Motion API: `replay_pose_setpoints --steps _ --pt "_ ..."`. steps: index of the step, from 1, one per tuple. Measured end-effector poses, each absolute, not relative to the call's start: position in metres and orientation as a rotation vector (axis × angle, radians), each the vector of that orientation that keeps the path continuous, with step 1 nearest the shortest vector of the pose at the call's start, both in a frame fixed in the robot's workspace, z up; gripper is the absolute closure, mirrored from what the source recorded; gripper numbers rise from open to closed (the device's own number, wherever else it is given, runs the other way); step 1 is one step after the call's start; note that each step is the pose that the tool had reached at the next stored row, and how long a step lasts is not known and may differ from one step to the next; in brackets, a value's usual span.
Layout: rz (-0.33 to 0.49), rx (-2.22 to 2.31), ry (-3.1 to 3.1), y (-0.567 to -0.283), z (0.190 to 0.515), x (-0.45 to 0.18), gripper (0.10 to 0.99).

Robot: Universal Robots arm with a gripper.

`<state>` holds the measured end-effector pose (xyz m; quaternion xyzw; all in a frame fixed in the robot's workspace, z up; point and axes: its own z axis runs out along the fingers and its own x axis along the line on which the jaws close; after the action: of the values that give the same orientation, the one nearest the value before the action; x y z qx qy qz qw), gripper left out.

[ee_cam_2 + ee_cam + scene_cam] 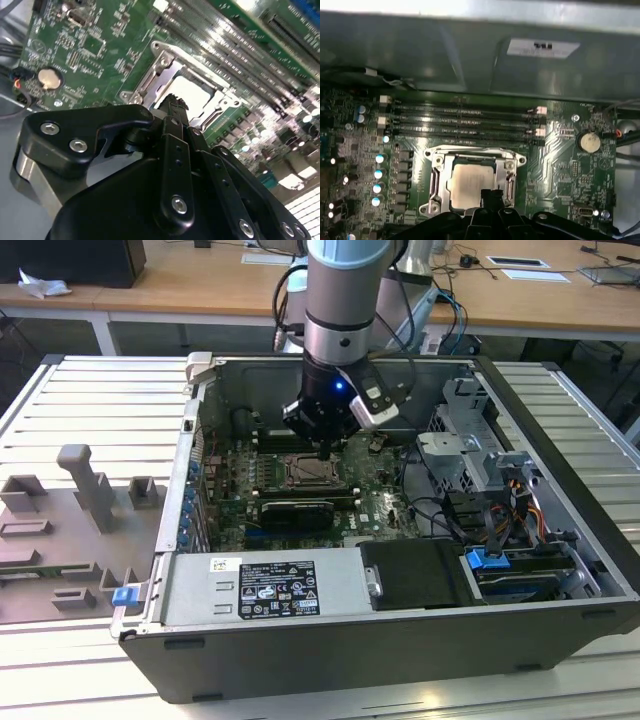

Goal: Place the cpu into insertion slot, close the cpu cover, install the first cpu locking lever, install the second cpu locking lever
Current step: 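Install the second cpu locking lever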

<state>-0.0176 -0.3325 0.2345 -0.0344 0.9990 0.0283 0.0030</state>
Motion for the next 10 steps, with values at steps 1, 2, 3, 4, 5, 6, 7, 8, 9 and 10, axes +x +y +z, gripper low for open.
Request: replay_pose_setpoints --steps 1,2,3,4,5,6,7,8,9,10 --pt "0.089 -0.108 3.133 -0.335 0.234 -0.018 0.980" --pt "0.090 -0.108 3.133 -0.338 0.234 -0.018 0.980" --pt "0.090 -0.108 3.133 -0.342 0.234 -0.018 0.980" --pt "0.090 -0.108 3.133 -0.347 0.233 -0.018 0.980" --pt "0.090 -0.108 3.133 -0.349 0.233 -0.018 0.980" --pt "0.090 -0.108 3.133 -0.353 0.233 -0.018 0.980" --pt "0.091 -0.108 3.133 -0.358 0.233 -0.018 0.980" --pt "0.091 -0.108 3.132 -0.361 0.233 -0.018 0.980" --pt "0.092 -0.108 3.133 -0.363 0.233 -0.019 0.980" --pt "0.093 -0.107 3.132 -0.365 0.233 -0.019 0.980"
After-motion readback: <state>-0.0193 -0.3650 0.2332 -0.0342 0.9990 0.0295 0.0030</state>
